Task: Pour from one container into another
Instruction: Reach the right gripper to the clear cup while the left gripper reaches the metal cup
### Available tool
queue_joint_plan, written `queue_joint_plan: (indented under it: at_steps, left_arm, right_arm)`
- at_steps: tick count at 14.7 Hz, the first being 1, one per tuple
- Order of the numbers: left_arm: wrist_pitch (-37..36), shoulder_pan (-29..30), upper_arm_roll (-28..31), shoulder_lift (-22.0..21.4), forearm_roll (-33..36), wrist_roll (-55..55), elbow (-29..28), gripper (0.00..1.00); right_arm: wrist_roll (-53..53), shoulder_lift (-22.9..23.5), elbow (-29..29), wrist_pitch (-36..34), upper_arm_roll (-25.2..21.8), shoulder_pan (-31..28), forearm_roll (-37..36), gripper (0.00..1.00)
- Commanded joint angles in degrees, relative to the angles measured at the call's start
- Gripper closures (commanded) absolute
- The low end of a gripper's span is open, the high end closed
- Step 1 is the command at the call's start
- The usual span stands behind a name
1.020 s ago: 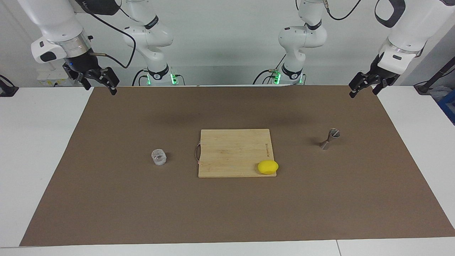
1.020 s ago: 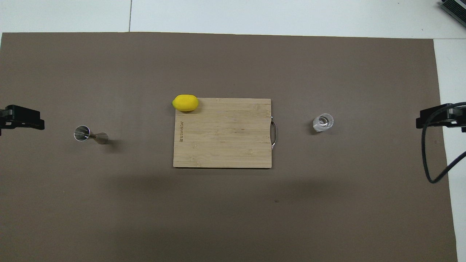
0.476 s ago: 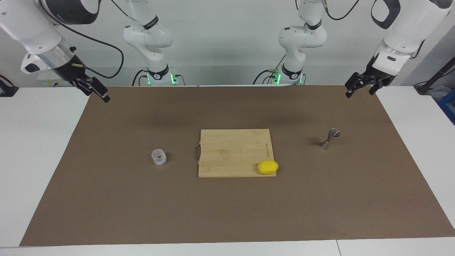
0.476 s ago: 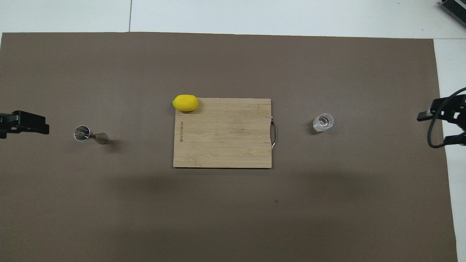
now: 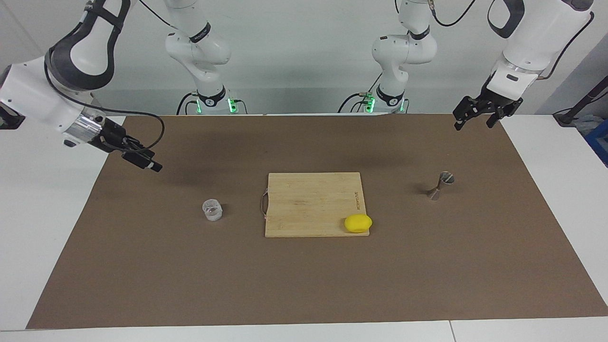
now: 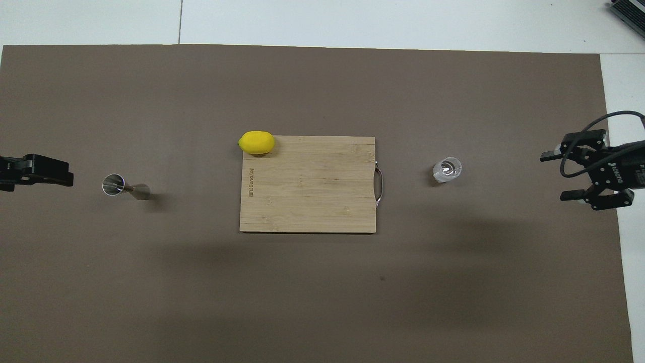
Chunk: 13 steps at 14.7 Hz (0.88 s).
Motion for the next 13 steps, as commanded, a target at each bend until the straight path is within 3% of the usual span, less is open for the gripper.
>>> queue_joint_plan:
  at_steps: [1,7,10,13]
  left_arm:
    - [4.97,0.2,0.68,-1.83,-3.09,6.56,-3.69,0.0]
    - [11.83,8.81,1.12,-1.75,-9.42,29.6,-9.23,0.0]
    - [17.03,13.73,1.12,0.36,-17.75,44.69,-10.2,0.0]
    - [17.74,16.55,1.12,2.46,-25.75,54.92,-12.14,0.0]
  right_arm:
    - [6.21,3.28,-0.23,0.56,0.64,-1.36,5.99,0.0]
    - [19.14,11.1,0.3,1.26,0.64,-2.77,18.22,0.0]
    - [24.14,15.41,0.39,1.08,0.64,-3.13,23.49,0.0]
    - [26.62,18.05,0.3,0.73,0.73,-3.03,25.88,0.0]
